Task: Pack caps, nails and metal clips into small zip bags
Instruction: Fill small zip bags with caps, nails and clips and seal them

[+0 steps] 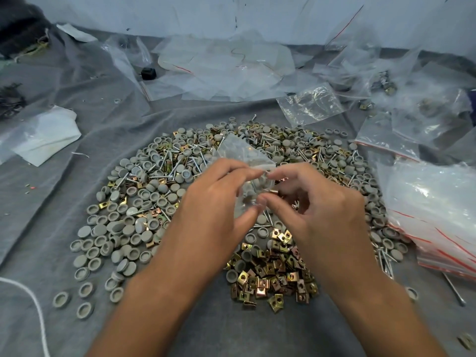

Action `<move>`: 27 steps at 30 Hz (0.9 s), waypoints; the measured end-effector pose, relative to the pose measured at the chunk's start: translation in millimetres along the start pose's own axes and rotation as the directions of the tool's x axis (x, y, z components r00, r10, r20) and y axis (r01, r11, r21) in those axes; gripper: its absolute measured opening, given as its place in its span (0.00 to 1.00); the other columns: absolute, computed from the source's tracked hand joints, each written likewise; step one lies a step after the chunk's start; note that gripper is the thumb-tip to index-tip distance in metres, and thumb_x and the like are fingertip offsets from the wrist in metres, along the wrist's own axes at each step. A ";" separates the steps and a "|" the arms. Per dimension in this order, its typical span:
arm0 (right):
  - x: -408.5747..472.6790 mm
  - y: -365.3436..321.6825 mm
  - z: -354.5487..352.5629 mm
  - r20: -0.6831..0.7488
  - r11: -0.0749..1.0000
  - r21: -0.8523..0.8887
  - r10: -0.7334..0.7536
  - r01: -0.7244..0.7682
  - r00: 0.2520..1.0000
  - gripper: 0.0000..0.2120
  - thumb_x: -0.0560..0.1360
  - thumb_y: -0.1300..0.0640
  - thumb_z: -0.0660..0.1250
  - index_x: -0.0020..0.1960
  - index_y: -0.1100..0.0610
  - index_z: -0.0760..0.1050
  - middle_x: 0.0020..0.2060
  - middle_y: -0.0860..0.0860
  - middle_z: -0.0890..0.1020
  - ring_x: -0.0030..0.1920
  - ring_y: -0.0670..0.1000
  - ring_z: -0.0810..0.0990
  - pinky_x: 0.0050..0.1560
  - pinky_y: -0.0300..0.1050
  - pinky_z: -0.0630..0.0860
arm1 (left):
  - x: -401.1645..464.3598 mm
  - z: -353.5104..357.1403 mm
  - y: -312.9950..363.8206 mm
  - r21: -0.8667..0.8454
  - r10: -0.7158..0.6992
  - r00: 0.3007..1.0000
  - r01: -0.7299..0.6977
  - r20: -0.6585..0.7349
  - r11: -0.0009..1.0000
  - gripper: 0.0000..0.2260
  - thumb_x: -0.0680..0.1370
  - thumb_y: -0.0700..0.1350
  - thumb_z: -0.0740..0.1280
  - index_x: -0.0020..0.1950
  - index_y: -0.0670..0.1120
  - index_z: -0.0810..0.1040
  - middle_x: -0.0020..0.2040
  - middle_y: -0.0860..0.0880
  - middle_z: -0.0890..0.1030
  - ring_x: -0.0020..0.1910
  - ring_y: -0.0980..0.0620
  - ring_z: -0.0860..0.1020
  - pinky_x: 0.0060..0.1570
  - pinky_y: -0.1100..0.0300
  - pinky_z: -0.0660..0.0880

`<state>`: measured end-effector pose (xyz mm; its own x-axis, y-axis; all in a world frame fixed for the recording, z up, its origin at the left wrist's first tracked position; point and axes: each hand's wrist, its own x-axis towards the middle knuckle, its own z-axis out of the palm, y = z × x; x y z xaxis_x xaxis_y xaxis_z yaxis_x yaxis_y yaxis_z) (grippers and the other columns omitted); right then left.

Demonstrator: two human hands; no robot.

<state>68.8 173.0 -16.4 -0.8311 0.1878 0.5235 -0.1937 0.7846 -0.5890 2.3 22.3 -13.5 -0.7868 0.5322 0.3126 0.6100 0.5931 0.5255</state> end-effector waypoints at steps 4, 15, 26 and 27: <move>-0.5 -0.4 -1.5 -0.119 0.996 0.063 -0.049 0.057 0.992 0.07 0.74 0.58 0.77 0.51 0.54 0.82 0.43 0.40 0.82 0.44 0.35 0.81 0.43 0.26 0.74 | -0.2 -1.8 -0.7 -0.005 0.001 1.000 -0.001 -0.001 1.000 0.24 0.71 0.53 0.71 0.68 0.54 0.76 0.57 0.59 0.76 0.46 0.64 0.72 0.52 0.74 0.69; 1.0 12.1 -14.7 0.307 0.987 -0.110 0.148 -0.120 0.940 0.08 0.74 0.46 0.70 0.52 0.39 0.77 0.44 0.32 0.78 0.48 0.34 0.78 0.44 0.29 0.76 | 0.1 -6.5 -2.9 0.019 -0.040 0.999 0.041 -0.033 0.999 0.24 0.73 0.53 0.71 0.69 0.54 0.75 0.55 0.64 0.72 0.47 0.72 0.70 0.58 0.82 0.60; -5.2 28.9 -6.2 0.595 0.911 -0.383 0.372 -0.155 0.713 0.06 0.75 0.41 0.71 0.47 0.37 0.74 0.47 0.38 0.71 0.44 0.39 0.76 0.48 0.45 0.78 | -0.2 -5.1 -2.1 0.035 -0.043 0.999 0.044 -0.018 0.998 0.25 0.72 0.53 0.71 0.69 0.55 0.74 0.53 0.65 0.69 0.49 0.70 0.71 0.58 0.82 0.60; -5.5 28.7 -6.0 0.591 0.914 -0.373 0.366 -0.159 0.719 0.05 0.77 0.42 0.70 0.47 0.38 0.74 0.47 0.38 0.72 0.43 0.39 0.76 0.48 0.43 0.78 | -0.4 -4.8 -2.3 0.033 -0.043 0.999 0.043 -0.020 0.998 0.25 0.72 0.53 0.71 0.69 0.55 0.74 0.53 0.65 0.69 0.49 0.70 0.71 0.59 0.83 0.59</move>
<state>70.9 198.1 -32.5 -0.9765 0.0731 -0.2025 0.1492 0.9079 -0.3917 0.7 17.8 -11.0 -0.8139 0.4943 0.3053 0.5780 0.6356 0.5118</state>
